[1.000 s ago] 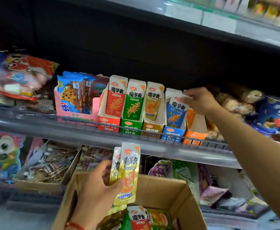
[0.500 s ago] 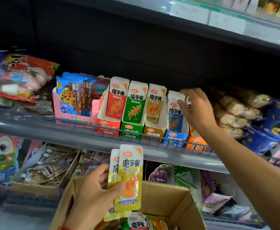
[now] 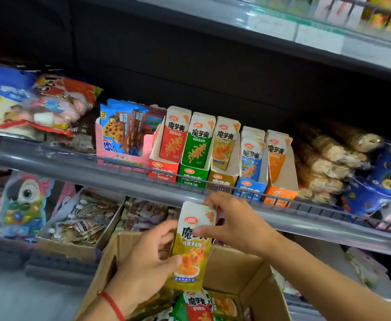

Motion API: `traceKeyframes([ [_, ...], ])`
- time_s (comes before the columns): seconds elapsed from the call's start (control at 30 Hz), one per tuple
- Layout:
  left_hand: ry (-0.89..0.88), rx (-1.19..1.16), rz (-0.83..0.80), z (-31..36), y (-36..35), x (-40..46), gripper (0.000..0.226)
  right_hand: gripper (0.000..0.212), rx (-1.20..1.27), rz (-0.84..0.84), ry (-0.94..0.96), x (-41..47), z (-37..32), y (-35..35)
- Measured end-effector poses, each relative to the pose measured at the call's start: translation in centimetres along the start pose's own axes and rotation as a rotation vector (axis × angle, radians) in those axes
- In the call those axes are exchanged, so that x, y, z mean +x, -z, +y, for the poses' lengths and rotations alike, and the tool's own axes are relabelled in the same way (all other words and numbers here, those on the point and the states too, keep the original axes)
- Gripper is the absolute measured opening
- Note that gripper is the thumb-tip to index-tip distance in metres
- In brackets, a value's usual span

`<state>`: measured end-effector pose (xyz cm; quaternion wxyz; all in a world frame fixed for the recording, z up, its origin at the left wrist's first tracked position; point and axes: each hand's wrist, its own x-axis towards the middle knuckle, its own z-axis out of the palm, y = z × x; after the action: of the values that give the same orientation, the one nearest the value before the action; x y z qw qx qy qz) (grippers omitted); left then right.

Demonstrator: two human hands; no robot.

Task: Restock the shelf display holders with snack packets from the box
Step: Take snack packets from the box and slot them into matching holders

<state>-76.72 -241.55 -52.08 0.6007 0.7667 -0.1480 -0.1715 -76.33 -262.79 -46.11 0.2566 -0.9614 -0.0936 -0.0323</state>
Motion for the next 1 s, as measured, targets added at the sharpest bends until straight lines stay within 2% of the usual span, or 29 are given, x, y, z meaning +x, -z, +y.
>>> traceKeyframes([
  [0.13,-0.055,0.031,-0.018,-0.2,0.3,0.1,0.066,0.028,0.032,-0.110,0.007,0.1,-0.8,1.2],
  [0.23,-0.117,0.082,0.071,0.1,0.5,0.1,0.057,0.017,-0.007,-0.068,-0.008,0.6,-1.2,4.0],
  [0.3,-0.138,0.131,0.148,0.3,1.1,0.3,0.054,0.020,-0.059,0.108,-0.009,1.4,-1.2,7.2],
  [0.4,-0.125,0.141,0.184,0.3,1.7,0.6,0.053,0.024,-0.100,0.480,-0.022,3.0,-1.6,12.2],
  [0.47,-0.111,0.167,0.146,0.5,1.5,0.7,0.055,0.025,-0.163,0.616,-0.044,4.5,-1.7,14.3],
  [0.53,-0.103,0.185,0.118,0.4,1.2,0.9,0.057,0.032,-0.203,0.684,-0.078,6.6,-1.1,15.4],
  [0.63,-0.096,0.221,0.095,0.3,1.0,1.2,0.057,0.037,-0.251,0.663,-0.153,9.7,0.2,15.8],
  [0.77,-0.090,0.233,0.077,0.1,1.4,1.8,0.056,0.052,-0.206,0.550,-0.271,13.0,1.8,14.6],
  [0.9,-0.095,0.247,0.060,0.2,1.4,2.1,0.055,0.055,-0.351,0.390,-0.283,15.3,3.4,12.1],
  [1.0,-0.085,0.235,0.064,0.0,1.4,2.3,0.053,0.048,-0.449,0.312,-0.249,16.0,4.5,10.7],
])
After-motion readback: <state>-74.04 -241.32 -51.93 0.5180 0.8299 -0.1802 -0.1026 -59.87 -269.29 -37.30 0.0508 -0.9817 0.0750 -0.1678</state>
